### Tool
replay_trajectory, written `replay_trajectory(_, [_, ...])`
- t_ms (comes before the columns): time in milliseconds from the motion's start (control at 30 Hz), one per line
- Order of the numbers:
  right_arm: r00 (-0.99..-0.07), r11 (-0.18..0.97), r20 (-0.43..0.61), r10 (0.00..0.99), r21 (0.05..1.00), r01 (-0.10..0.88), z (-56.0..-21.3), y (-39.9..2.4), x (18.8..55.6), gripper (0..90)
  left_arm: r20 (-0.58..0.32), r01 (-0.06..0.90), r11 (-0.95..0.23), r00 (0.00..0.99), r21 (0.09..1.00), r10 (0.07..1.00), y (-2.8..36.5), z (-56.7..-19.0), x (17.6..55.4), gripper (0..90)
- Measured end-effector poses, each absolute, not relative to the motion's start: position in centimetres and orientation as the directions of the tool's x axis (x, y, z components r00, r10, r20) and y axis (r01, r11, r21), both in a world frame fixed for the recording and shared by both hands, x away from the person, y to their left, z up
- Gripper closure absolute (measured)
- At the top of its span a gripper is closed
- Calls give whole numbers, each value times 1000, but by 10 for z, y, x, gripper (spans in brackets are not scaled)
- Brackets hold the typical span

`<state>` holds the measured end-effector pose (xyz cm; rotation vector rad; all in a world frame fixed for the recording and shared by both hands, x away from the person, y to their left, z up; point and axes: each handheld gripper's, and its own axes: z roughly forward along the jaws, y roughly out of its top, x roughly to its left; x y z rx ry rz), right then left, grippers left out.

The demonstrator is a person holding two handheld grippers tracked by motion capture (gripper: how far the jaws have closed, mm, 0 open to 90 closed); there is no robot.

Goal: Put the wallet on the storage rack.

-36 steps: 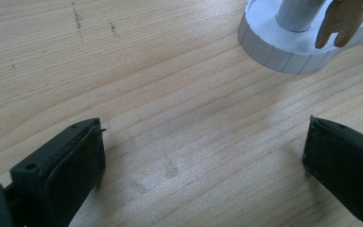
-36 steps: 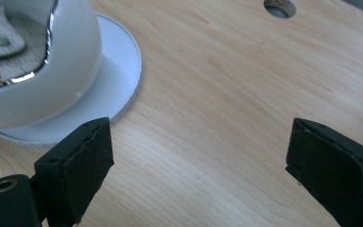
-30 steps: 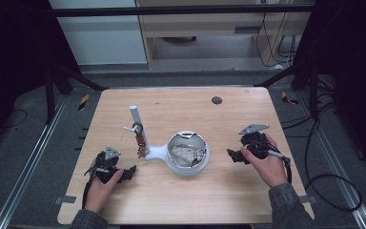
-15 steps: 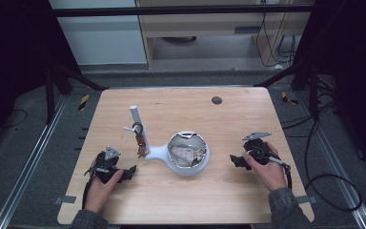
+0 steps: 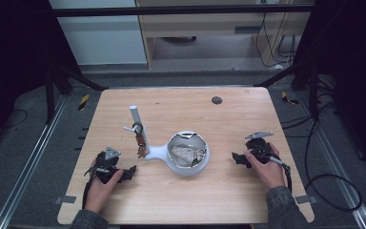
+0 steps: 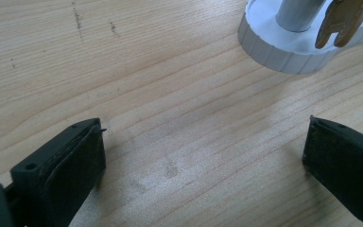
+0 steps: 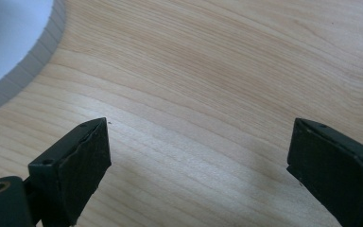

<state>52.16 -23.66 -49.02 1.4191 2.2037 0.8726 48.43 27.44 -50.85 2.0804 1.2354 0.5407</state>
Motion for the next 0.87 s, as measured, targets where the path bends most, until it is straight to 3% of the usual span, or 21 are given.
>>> replay_trajectory(867, [-369, 256, -5, 929, 730, 634, -512, -247, 501, 40, 19, 613, -342, 471, 712, 882, 275, -509, 484, 0])
